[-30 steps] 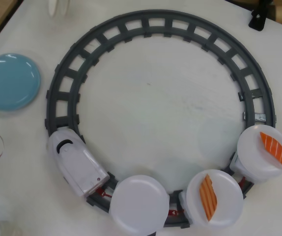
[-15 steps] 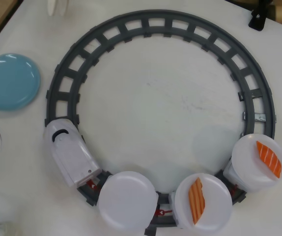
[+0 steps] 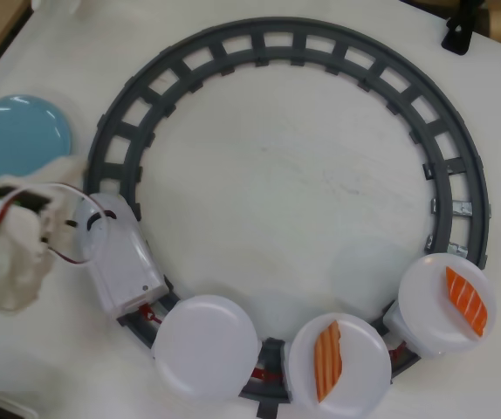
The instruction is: Pick up the sushi from the Shinkansen and put it on the blue dish
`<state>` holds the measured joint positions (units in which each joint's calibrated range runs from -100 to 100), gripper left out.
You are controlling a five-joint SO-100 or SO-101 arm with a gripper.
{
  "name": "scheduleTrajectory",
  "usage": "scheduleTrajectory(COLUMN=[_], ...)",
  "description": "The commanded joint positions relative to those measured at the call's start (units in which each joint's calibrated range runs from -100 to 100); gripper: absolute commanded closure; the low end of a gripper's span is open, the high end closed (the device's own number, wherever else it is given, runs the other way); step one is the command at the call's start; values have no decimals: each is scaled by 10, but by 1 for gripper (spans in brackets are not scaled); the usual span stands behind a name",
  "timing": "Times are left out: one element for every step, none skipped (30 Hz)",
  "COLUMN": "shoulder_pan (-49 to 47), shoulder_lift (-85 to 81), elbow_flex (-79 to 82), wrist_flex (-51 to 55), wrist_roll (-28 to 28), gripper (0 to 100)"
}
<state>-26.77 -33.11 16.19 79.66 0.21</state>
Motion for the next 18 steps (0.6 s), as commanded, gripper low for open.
scheduleTrajectory(shoulder_pan=[111,137,162,187,211,237,260,284,305,323,340,354,368,379,387,394,401,409], shoulder_lift=[32,44,55,69,85,103,122,142,164,184,202,217,230,239,248,254,257,261], elbow_flex=[-47,-47,-47,-47,-47,-48,-51,-56,-64,-75,-90,-104,-120,-134,-147,-159,-170,-181], wrist_flex=[5,8,12,12,11,8,5,5,2,1,1,2,4,7,7,8,8,8], wrist_roll=[-3,-3,-3,-3,-3,-6,-9,-10,-11,-11,-11,-11,-11,-10,-9,-7,-7,-7], gripper=[74,74,74,74,74,74,74,74,74,74,74,74,74,74,74,73,73,73])
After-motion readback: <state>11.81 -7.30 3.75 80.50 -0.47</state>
